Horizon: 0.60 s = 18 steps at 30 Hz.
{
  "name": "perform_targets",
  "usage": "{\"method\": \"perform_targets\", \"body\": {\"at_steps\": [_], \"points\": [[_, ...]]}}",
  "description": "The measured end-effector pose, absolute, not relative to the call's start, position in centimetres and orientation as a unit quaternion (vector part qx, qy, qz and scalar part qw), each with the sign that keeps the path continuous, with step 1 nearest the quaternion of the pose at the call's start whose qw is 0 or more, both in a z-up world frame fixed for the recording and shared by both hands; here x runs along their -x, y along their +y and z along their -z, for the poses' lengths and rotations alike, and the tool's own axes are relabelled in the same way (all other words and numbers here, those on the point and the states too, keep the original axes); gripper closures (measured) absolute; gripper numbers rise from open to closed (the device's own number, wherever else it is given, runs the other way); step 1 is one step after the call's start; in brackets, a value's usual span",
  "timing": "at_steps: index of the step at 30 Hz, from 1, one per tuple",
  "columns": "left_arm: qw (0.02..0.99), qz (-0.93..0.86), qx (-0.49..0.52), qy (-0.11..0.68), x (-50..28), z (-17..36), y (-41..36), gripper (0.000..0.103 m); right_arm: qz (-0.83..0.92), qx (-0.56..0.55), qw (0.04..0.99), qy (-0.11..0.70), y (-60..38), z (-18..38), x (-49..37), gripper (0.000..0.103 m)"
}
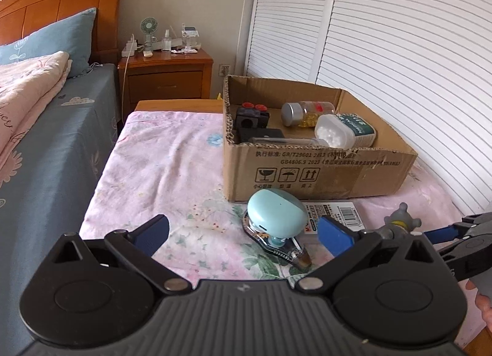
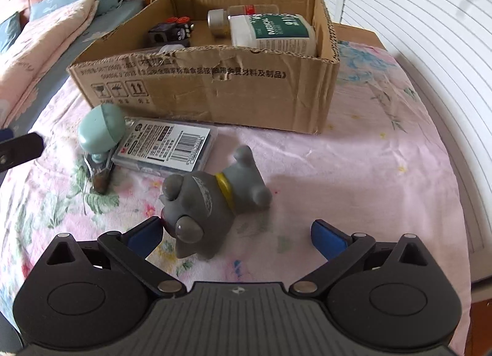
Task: Organize rigid objects
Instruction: 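Move the left gripper to the teal round case while the right gripper approaches the gray elephant toy, then grasp the teal round case with the left gripper while the right gripper grasps the gray elephant toy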
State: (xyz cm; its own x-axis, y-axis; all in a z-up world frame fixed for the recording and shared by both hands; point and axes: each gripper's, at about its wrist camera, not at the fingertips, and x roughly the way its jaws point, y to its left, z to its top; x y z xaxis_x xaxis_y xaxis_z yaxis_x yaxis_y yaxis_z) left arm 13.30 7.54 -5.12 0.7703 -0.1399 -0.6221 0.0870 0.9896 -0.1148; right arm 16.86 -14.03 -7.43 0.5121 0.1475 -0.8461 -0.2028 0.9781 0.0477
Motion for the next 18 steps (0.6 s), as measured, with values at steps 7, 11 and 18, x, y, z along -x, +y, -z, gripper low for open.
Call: {"method": "perform_targets", "body": {"at_steps": [7, 11, 18], "points": [[0.925, 0.082, -0.002, 0.372, -14.9, 6.9, 5.8, 0.001, -0.127, 0.081, 0.872, 0.466, -13.2, 7.8, -16.5, 0.000], [0.920, 0.096, -0.041, 0.379, -15.6, 7.4, 5.1, 0.001, -0.136, 0.083, 0.877, 0.453, -13.5, 7.9, -16.2, 0.000], [0.914, 0.108, -0.064, 0.385, -17.1, 7.2, 4.1, 0.002, -0.143, 0.085, 0.880, 0.444, -13.7, 7.9, -16.1, 0.000]]}}
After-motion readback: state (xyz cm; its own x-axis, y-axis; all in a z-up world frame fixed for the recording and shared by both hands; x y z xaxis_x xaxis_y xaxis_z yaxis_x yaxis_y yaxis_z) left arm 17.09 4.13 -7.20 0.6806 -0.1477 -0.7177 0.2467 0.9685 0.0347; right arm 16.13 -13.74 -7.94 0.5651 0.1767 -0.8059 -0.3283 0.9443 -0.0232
